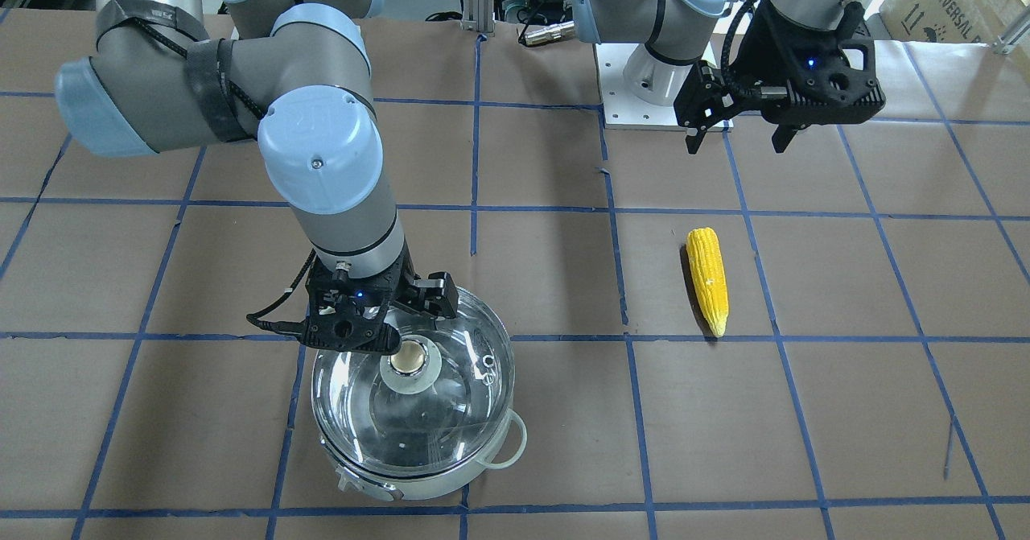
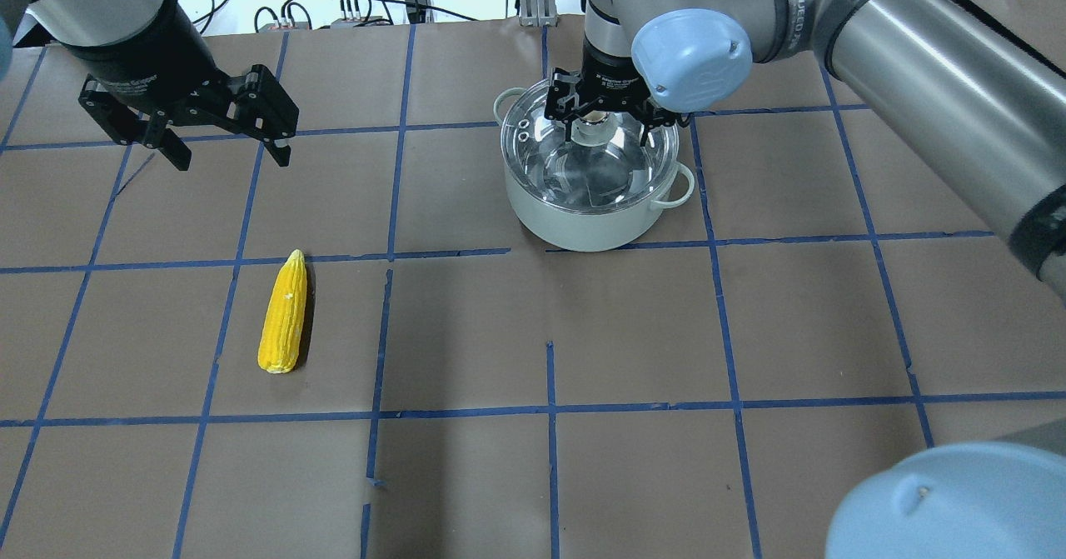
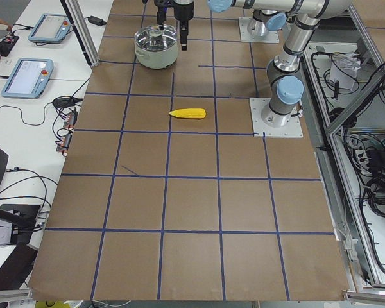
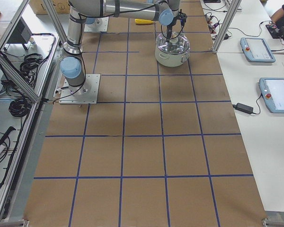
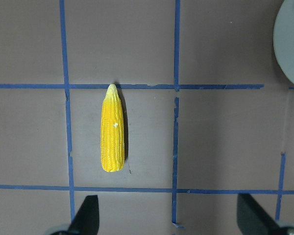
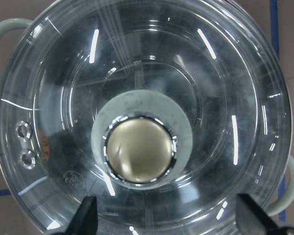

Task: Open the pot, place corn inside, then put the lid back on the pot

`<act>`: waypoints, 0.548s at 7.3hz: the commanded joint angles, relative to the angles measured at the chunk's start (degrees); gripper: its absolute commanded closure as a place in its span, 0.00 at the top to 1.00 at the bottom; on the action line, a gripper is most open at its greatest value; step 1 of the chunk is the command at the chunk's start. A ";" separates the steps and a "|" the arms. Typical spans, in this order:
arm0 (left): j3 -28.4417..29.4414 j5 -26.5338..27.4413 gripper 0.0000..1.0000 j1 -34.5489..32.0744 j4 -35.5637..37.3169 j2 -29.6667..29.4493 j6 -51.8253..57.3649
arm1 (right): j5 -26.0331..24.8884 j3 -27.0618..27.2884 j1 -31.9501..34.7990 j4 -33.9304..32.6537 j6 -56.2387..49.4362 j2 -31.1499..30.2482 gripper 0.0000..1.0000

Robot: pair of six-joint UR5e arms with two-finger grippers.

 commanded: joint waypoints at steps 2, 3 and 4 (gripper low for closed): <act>-0.10 0.09 1.00 0.00 0.00 -0.05 0.00 | -1.80 -3.26 0.34 0.23 0.37 2.99 0.99; -0.19 0.00 1.00 0.00 0.00 -0.05 0.00 | -1.81 -3.26 0.34 0.23 0.28 3.08 0.99; -0.54 0.00 1.00 0.00 0.00 0.04 0.00 | -1.81 -3.44 0.34 0.14 0.19 3.25 0.97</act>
